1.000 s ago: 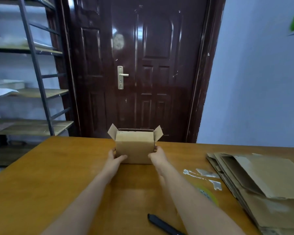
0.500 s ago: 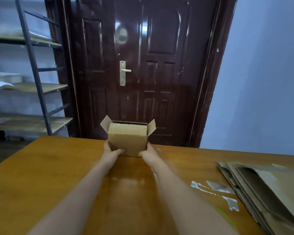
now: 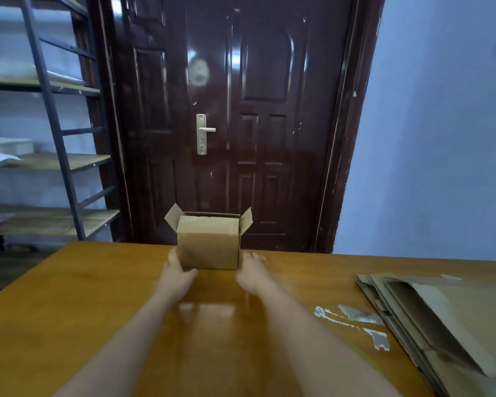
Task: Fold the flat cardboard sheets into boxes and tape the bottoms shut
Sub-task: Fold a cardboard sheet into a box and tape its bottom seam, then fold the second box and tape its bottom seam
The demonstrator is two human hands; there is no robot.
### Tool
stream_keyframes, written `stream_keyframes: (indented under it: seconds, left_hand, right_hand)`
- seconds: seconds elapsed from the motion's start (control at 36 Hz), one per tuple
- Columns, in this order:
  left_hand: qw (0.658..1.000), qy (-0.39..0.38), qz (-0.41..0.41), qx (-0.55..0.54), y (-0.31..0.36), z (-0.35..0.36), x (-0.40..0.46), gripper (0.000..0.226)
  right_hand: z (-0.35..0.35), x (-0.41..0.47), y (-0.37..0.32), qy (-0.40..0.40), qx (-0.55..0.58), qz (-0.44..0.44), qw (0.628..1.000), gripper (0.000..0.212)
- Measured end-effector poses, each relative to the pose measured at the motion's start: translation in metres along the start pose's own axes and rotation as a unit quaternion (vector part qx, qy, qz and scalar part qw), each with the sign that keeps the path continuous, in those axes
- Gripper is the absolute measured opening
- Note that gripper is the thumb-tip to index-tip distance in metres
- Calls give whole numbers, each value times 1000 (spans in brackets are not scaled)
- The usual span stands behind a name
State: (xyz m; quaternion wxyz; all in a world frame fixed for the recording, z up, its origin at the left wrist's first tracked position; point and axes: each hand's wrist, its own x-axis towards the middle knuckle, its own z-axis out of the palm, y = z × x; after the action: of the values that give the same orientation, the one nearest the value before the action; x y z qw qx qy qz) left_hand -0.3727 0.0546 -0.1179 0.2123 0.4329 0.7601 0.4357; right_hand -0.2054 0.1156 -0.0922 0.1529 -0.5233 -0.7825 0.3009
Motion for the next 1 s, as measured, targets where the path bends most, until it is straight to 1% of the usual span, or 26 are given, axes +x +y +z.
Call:
stream_keyframes:
  seconds: [0.06,0.11,0.17,0.31,0.42,0.47,0.56,0.72,0.89,1.0]
  left_hand:
    - [995,-20,27,97,4,-4,-13,73]
    - [979,-41,51,191,14,-7,-26,67]
    - [960,-55,83,263,24,-10,-39,64]
    - [918,-53,161,358,51,-11,-70,60]
    - [886,-57,207,411,78,-7,-93,59]
    - [878,-59,224,419,93,-3,-106,58]
    - [876,-60,243,412,112,4,-123,59]
    - [864,-80,280,411,146,32,-152,62]
    - [863,-110,324,372,183,71,-180,63]
    - [856,-138,345,360,201,101,-196,61]
  right_hand:
    - [-7,-11,3,5,-64,-13,998,62]
    - [-13,-23,5,9,-118,-29,993,58]
    - [-21,-37,6,22,-172,-44,984,52]
    - [-46,-73,9,37,-262,-49,963,48]
    - [-67,-98,17,61,-295,-39,953,54]
    - [-80,-111,21,73,-310,-36,947,58]
    - [-99,-129,28,86,-329,-31,940,61]
    - [-139,-162,53,119,-342,-3,932,57]
    - [-182,-194,92,140,-327,56,933,49]
    - [-211,-214,123,150,-323,100,929,51]
